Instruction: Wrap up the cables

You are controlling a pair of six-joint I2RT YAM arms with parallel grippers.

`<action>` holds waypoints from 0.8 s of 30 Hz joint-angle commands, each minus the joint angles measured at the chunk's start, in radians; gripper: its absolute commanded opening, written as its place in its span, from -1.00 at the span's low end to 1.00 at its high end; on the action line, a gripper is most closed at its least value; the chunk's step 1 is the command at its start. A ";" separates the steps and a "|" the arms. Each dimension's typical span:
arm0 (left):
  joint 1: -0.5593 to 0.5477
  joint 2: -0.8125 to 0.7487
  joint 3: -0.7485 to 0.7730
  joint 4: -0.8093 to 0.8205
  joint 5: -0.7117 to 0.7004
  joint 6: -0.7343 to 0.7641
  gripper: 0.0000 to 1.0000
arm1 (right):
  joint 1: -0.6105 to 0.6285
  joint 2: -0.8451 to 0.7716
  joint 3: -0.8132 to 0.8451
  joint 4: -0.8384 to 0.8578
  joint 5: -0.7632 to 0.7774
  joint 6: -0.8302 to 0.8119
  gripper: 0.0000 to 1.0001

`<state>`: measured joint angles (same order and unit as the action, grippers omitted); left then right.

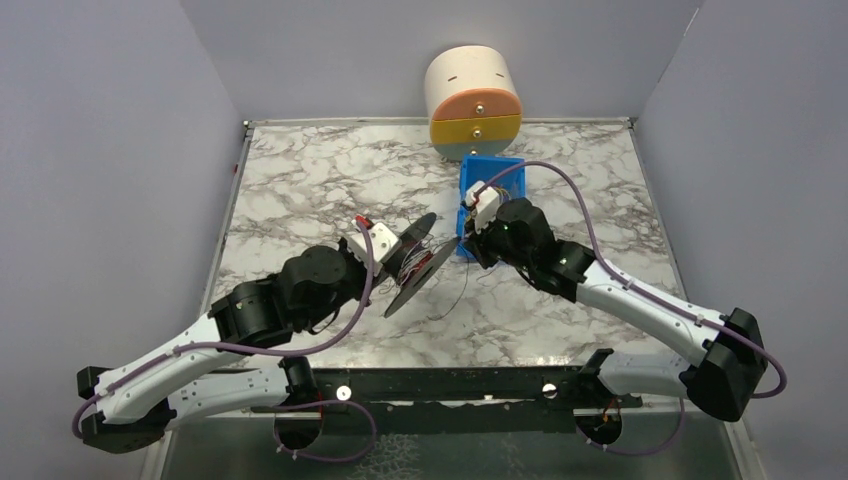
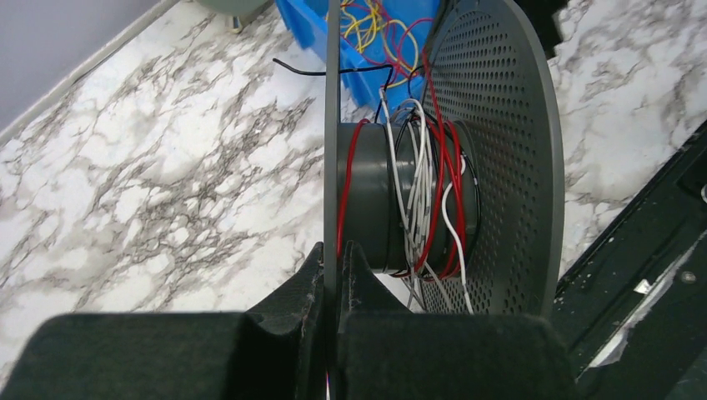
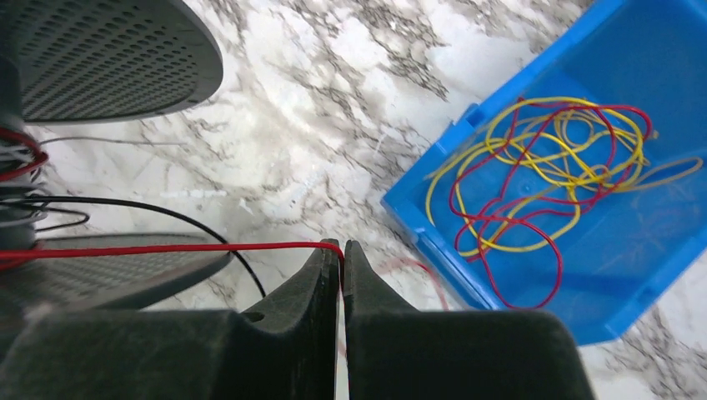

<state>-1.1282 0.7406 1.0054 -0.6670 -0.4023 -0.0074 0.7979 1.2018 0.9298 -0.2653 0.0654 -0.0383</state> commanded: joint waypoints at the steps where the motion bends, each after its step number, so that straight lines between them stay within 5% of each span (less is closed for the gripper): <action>1: -0.006 -0.029 0.102 0.018 0.099 0.003 -1.00 | -0.023 -0.016 -0.079 0.208 -0.024 0.083 -0.80; 24: -0.006 -0.028 0.234 0.015 0.099 -0.040 -1.00 | -0.034 -0.113 -0.407 0.631 -0.141 0.222 -0.09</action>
<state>-1.1282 0.7349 1.1751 -0.7437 -0.2737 -0.0139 0.7704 1.1061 0.5579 0.2710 -0.0540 0.1501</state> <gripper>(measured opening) 0.037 0.451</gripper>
